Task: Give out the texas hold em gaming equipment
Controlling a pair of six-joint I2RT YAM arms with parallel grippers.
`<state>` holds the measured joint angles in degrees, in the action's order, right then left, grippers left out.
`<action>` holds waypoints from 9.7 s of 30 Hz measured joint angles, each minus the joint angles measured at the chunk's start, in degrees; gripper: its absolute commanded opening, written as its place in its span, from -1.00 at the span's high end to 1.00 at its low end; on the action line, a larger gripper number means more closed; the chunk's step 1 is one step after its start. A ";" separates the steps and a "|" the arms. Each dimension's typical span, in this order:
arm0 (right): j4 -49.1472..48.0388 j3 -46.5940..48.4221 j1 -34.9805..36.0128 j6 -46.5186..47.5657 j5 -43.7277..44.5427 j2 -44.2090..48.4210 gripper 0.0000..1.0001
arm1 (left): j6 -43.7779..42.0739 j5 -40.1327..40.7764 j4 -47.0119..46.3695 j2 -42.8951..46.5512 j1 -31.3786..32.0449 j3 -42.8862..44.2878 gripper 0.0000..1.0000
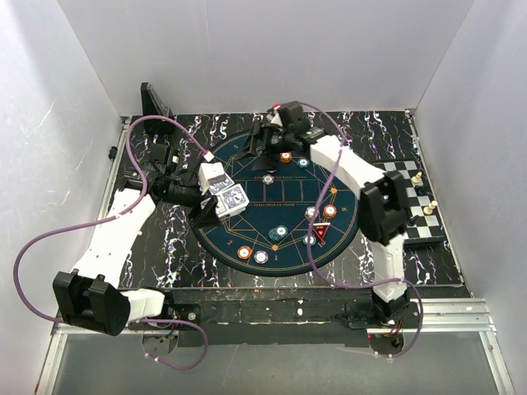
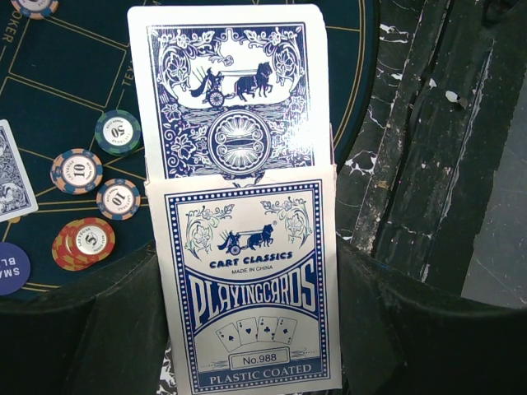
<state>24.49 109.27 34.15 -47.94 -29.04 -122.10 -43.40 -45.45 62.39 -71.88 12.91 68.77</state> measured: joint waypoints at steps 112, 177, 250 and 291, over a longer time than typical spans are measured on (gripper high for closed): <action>-39.87 -40.81 7.87 -24.59 -16.90 24.04 0.63 | 6.01 -3.61 -9.92 1.46 -0.42 -2.16 -0.89; -16.92 -33.20 6.05 -9.66 -11.67 24.52 0.18 | -1.75 5.62 -5.68 2.14 5.70 -2.93 0.63; -9.60 -7.52 -18.51 -6.88 0.20 -12.39 0.03 | 0.17 7.23 -6.69 3.65 5.81 -4.22 0.77; -14.14 -31.82 9.62 -3.08 -10.78 23.85 -0.61 | -3.52 7.54 -3.50 3.74 5.99 -2.60 0.74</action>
<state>10.35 77.45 43.77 -51.03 -39.81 -98.26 -46.92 -37.91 58.89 -68.14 18.90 66.17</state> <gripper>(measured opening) 0.856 0.654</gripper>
